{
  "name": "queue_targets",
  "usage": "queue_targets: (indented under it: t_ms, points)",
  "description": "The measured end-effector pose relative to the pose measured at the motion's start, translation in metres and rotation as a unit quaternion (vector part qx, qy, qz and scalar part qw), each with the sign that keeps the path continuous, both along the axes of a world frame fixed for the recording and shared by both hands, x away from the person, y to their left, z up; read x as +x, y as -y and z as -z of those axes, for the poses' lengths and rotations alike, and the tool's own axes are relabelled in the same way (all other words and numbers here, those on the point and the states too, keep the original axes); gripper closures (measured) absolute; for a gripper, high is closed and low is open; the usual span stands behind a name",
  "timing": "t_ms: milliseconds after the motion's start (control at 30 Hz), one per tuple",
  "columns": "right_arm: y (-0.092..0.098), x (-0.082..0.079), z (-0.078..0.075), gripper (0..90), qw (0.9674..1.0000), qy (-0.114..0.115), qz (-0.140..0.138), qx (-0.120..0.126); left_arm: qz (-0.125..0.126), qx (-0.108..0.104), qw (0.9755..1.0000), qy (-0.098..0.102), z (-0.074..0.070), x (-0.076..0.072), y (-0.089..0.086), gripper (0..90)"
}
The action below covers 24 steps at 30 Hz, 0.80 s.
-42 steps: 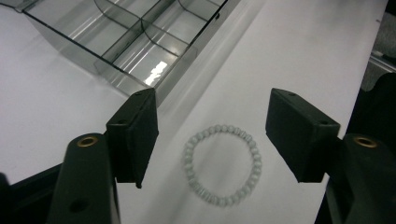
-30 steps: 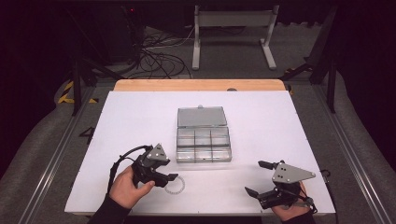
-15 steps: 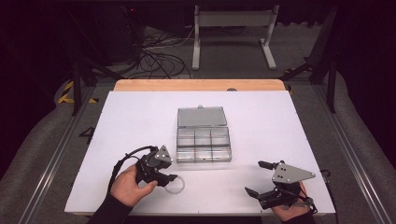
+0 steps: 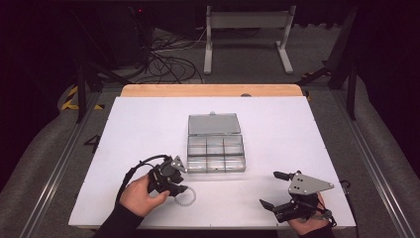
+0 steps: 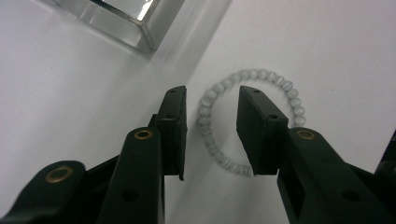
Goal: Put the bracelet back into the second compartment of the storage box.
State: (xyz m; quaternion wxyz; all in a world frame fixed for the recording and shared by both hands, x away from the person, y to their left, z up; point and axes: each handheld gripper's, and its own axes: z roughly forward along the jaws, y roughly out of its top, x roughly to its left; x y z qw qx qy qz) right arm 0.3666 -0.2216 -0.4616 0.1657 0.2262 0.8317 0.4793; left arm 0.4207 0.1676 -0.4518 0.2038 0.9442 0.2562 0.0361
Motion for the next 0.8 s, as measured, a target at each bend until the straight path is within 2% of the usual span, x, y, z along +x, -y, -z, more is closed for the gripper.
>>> queue_targets:
  t_ms: [233,400,633,800]
  points:
    - [-0.0001,0.0001,0.0003,5.2,1.0000,0.000,-0.001,0.001,0.004,0.030,0.9995,0.000,0.0039,0.0008,0.0045,72.5]
    - [0.0000,0.0001,0.0004,5.4,1.0000,-0.001,-0.002,0.001,0.006,0.040,0.9992,-0.001,0.0060,0.0013,0.0071,77.0]
    - [-0.0005,0.0000,0.0006,5.5,1.0000,-0.003,-0.006,0.001,0.008,0.042,0.9991,-0.005,0.0079,0.0029,0.0070,83.7]
    - [-0.0001,-0.0002,0.0004,5.6,1.0000,-0.002,-0.005,0.000,0.006,0.044,0.9990,-0.005,0.0079,0.0024,0.0075,84.6]
